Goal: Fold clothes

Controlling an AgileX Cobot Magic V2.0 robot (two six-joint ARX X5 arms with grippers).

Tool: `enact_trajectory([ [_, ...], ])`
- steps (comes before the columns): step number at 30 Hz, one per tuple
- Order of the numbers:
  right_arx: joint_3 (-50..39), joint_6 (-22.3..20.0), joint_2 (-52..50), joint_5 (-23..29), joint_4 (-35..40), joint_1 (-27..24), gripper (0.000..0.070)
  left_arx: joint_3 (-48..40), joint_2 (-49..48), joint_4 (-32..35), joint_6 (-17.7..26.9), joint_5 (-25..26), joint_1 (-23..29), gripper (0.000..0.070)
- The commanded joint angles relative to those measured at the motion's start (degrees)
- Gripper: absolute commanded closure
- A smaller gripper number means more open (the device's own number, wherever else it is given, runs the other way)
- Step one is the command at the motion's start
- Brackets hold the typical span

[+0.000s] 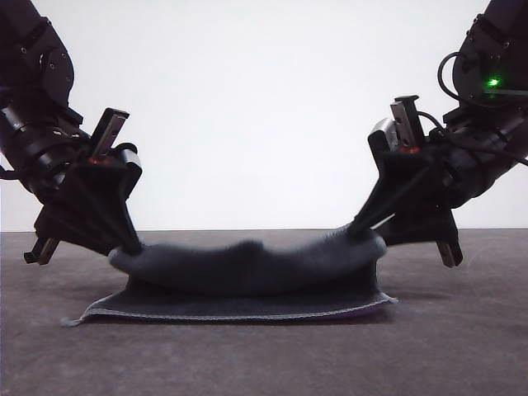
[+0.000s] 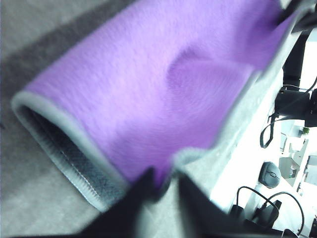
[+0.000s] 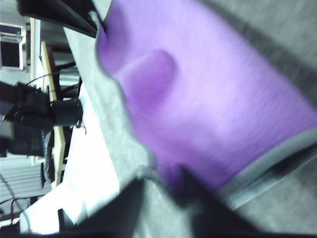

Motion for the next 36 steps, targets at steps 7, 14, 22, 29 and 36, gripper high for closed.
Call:
enact_trajectory([
  [7, 1.01, -2.65, 0.16, -1.46, -0.49, 0.16, 0.019, 1.22, 0.31, -0.9, 0.99, 0.58, 0.17, 0.0301],
  [14, 1.73, -4.63, -3.71, -1.38, -2.61, -0.85, 0.0189, 2.59, -2.03, -2.26, 1.55, 3.54, 2.81, 0.0301],
  [22, 1.73, -0.77, -18.15, 5.75, -3.25, -2.8, 0.019, 3.32, -11.79, -0.42, -1.33, 0.83, 6.72, 0.0301],
  [29, 1.45, 7.75, -32.87, 21.3, -4.83, -2.95, 0.0191, 3.26, -22.06, 0.67, -7.64, -12.72, 7.61, 0.0302],
  [36, -3.84, 12.97, -43.86, 29.13, -4.73, -3.02, 0.0191, 3.23, -25.88, 0.32, -8.49, -13.81, 7.61, 0.0304],
])
